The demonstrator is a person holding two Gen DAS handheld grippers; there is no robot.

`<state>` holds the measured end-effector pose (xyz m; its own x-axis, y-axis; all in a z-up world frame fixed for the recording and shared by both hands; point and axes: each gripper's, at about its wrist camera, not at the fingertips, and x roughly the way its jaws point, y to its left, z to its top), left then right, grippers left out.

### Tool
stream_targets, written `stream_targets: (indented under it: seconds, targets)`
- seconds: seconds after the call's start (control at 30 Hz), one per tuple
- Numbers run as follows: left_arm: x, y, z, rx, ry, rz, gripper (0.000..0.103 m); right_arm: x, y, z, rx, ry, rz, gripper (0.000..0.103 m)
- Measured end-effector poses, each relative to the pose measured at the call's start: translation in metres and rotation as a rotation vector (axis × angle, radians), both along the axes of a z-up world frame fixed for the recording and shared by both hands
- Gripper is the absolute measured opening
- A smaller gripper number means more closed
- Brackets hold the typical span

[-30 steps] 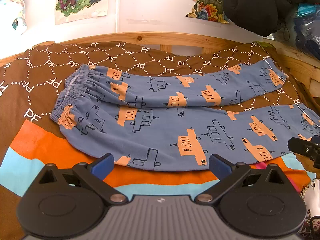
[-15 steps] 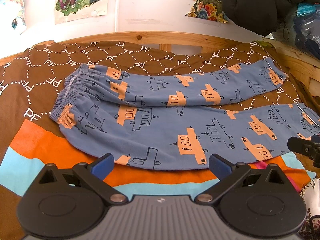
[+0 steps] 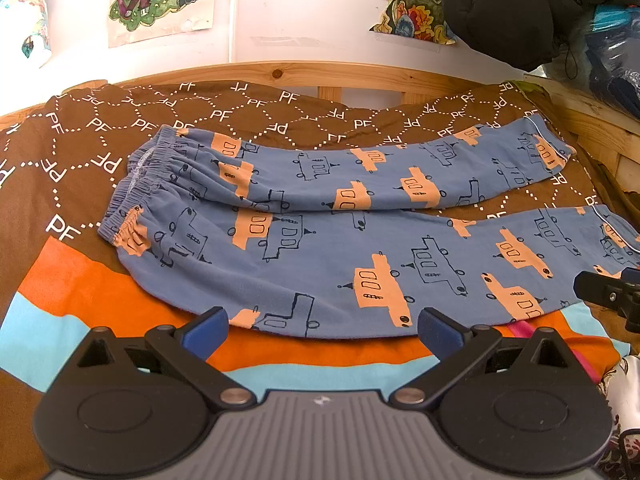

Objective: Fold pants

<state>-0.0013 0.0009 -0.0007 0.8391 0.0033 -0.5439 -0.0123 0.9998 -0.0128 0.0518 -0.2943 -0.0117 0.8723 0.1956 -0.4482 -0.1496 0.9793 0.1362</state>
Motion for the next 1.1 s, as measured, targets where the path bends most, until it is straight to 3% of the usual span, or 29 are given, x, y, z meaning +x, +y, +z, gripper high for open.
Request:
stream_targets:
  seconds: [0.83, 1.1]
  targets:
    - [0.000, 0.000, -0.003, -0.003, 0.004, 0.000, 0.103, 0.000, 0.000, 0.002, 0.000, 0.003, 0.000, 0.102]
    - [0.011, 0.005, -0.004, -0.053, 0.035, 0.005, 0.103, 0.010, -0.004, 0.000, 0.017, 0.013, -0.022, 0.102]
